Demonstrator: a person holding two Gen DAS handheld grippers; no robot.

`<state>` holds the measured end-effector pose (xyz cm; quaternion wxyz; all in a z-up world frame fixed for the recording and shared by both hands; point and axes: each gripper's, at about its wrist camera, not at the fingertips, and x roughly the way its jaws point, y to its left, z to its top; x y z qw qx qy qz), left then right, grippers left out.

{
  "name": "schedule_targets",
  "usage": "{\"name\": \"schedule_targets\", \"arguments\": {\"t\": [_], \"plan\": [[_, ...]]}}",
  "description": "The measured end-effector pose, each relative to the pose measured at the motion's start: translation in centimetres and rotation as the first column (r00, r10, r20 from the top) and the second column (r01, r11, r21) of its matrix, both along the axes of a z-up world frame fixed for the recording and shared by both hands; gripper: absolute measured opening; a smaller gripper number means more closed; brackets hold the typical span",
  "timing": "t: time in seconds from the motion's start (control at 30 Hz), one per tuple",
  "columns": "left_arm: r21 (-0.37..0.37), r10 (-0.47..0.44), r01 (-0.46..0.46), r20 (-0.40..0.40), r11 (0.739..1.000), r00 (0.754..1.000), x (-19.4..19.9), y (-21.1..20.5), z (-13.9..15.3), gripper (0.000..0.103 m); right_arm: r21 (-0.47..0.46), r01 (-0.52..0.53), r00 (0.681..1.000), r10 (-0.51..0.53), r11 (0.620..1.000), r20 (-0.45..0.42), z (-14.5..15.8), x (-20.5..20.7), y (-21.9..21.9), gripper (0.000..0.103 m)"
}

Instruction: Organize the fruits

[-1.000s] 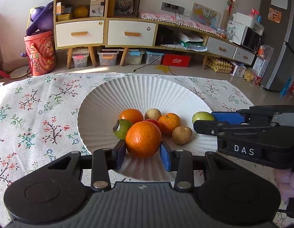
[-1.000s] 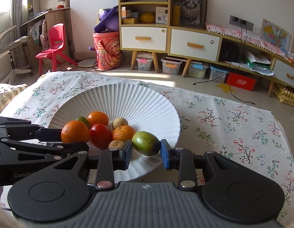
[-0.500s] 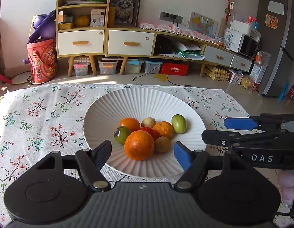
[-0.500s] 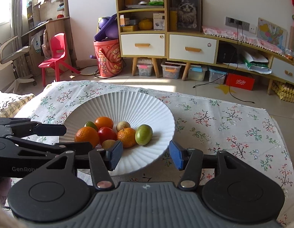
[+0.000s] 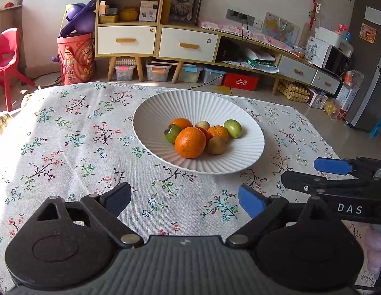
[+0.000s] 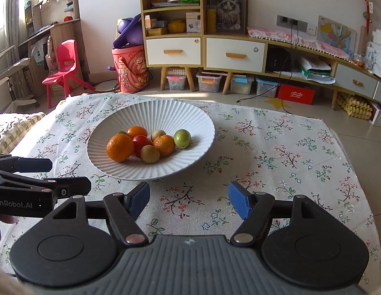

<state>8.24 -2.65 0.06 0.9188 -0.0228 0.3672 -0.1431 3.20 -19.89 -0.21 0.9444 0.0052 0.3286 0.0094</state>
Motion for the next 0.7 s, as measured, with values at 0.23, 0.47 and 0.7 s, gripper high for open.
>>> {"name": "schedule_targets", "arguments": {"t": [0.23,0.47,0.7], "plan": [[-0.002,0.064,-0.064,-0.032,0.998,0.997,-1.8,1.7,-0.2,0.092,0.003,0.019,0.999,-0.019,1.0,-0.035,-0.2,-1.4,1.4,0.075],[0.019,0.136,-0.135,-0.055,0.991,0.989,-2.9,3.5,-0.9,0.092,0.016,0.046,0.998,-0.045,0.999,-0.049,-0.9,-2.2,2.3,0.082],[0.079,0.17,-0.166,-0.056,0.983,0.984,-3.4,4.2,-1.6,0.092,-0.008,0.067,0.997,-0.067,0.998,-0.039,-1.3,-2.1,2.8,0.092]]}}
